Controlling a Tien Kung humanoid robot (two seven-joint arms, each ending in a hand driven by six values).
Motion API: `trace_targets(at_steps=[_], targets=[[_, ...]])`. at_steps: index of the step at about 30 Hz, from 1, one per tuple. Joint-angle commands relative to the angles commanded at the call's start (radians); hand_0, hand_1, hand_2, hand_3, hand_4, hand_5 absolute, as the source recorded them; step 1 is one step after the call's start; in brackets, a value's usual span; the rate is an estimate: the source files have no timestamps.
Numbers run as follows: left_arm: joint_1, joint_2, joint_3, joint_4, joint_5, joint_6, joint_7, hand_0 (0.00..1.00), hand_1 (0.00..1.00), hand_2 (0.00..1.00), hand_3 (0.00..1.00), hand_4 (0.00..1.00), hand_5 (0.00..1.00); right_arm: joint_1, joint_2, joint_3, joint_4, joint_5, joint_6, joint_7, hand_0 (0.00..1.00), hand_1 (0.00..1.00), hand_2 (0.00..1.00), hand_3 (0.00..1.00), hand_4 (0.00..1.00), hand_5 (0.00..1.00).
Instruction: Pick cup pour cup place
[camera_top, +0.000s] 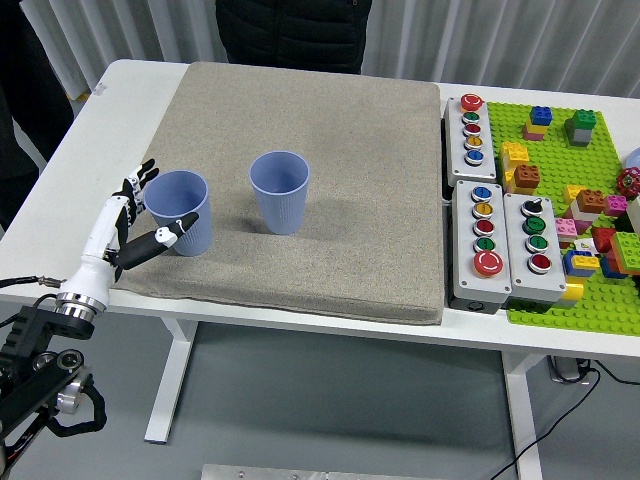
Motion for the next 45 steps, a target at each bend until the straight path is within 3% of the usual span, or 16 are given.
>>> trace_targets(at_steps=[7, 8, 13, 14, 19, 20, 23, 25, 26, 31, 37, 41, 45], targets=[[0.003, 0.007, -0.069, -0.046, -0.004, 0.009, 0.009, 0.885, 0.887, 0.998, 0.998, 0.978, 0.413, -0.007, 0.0, -0.003, 0.0, 0.007, -0.002, 0.0, 0.674, 0.634, 0.566, 0.57, 0.002, 0.137], [-0.002, 0.008, -0.075, -0.05, -0.005, 0.013, 0.013, 0.885, 0.883, 0.998, 0.998, 0.984, 0.452, -0.008, 0.0, -0.003, 0.0, 0.008, -0.002, 0.001, 0.674, 0.634, 0.565, 0.57, 0.002, 0.133], [-0.079, 0.021, -0.133, -0.054, -0.108, 0.049, -0.001, 0.885, 0.883, 0.998, 0.998, 0.984, 0.452, -0.006, -0.002, -0.004, 0.0, 0.012, -0.004, 0.001, 0.674, 0.634, 0.565, 0.57, 0.002, 0.133], [-0.098, 0.024, -0.145, -0.051, -0.137, 0.05, -0.003, 0.859, 0.865, 0.998, 0.998, 0.998, 0.632, -0.005, -0.002, -0.004, 0.0, 0.013, -0.005, 0.001, 0.674, 0.634, 0.564, 0.57, 0.002, 0.13], [-0.191, 0.028, -0.179, -0.012, -0.254, 0.041, -0.017, 0.859, 0.865, 0.998, 0.998, 0.998, 0.632, 0.0, -0.004, -0.015, 0.0, 0.026, -0.007, 0.001, 0.674, 0.634, 0.564, 0.57, 0.002, 0.13], [-0.205, 0.027, -0.184, -0.005, -0.283, 0.04, -0.019, 0.823, 0.83, 0.943, 0.972, 0.998, 0.843, 0.0, -0.004, -0.017, 0.0, 0.028, -0.007, 0.001, 0.674, 0.634, 0.563, 0.57, 0.002, 0.127], [-0.264, 0.02, -0.207, 0.05, -0.367, 0.018, -0.028, 0.823, 0.83, 0.943, 0.972, 0.998, 0.843, 0.002, -0.004, -0.027, 0.0, 0.04, -0.009, 0.002, 0.674, 0.634, 0.563, 0.57, 0.002, 0.127], [-0.272, 0.019, -0.209, 0.059, -0.38, 0.016, -0.029, 0.823, 0.83, 0.943, 0.972, 0.998, 0.843, 0.003, -0.004, -0.029, 0.0, 0.041, -0.009, 0.002, 0.674, 0.634, 0.563, 0.57, 0.002, 0.127], [-0.301, 0.02, -0.229, 0.094, -0.413, -0.004, -0.031, 0.814, 0.824, 0.924, 0.946, 0.989, 0.998, 0.003, -0.004, -0.033, 0.0, 0.045, -0.009, 0.002, 0.674, 0.634, 0.563, 0.569, 0.002, 0.126], [-0.386, 0.04, -0.291, 0.223, -0.558, -0.072, -0.033, 0.814, 0.824, 0.924, 0.946, 0.989, 0.998, 0.004, -0.005, -0.041, 0.0, 0.056, -0.011, 0.003, 0.674, 0.634, 0.563, 0.569, 0.002, 0.126], [-0.447, 0.06, -0.31, 0.323, -0.681, -0.171, -0.014, 0.816, 0.826, 0.928, 0.941, 0.979, 0.998, 0.008, -0.007, -0.045, 0.0, 0.059, -0.011, 0.003, 0.674, 0.633, 0.563, 0.569, 0.002, 0.123], [-0.468, 0.062, -0.309, 0.372, -0.774, -0.24, -0.008, 0.824, 0.832, 0.932, 0.952, 0.974, 0.998, 0.01, -0.007, -0.05, 0.0, 0.066, -0.011, 0.003, 0.674, 0.633, 0.563, 0.569, 0.002, 0.122], [-0.47, 0.059, -0.309, 0.39, -0.824, -0.263, -0.012, 0.825, 0.832, 0.934, 0.959, 0.966, 0.998, 0.011, -0.007, -0.054, 0.0, 0.07, -0.012, 0.004, 0.674, 0.633, 0.563, 0.569, 0.002, 0.122]])
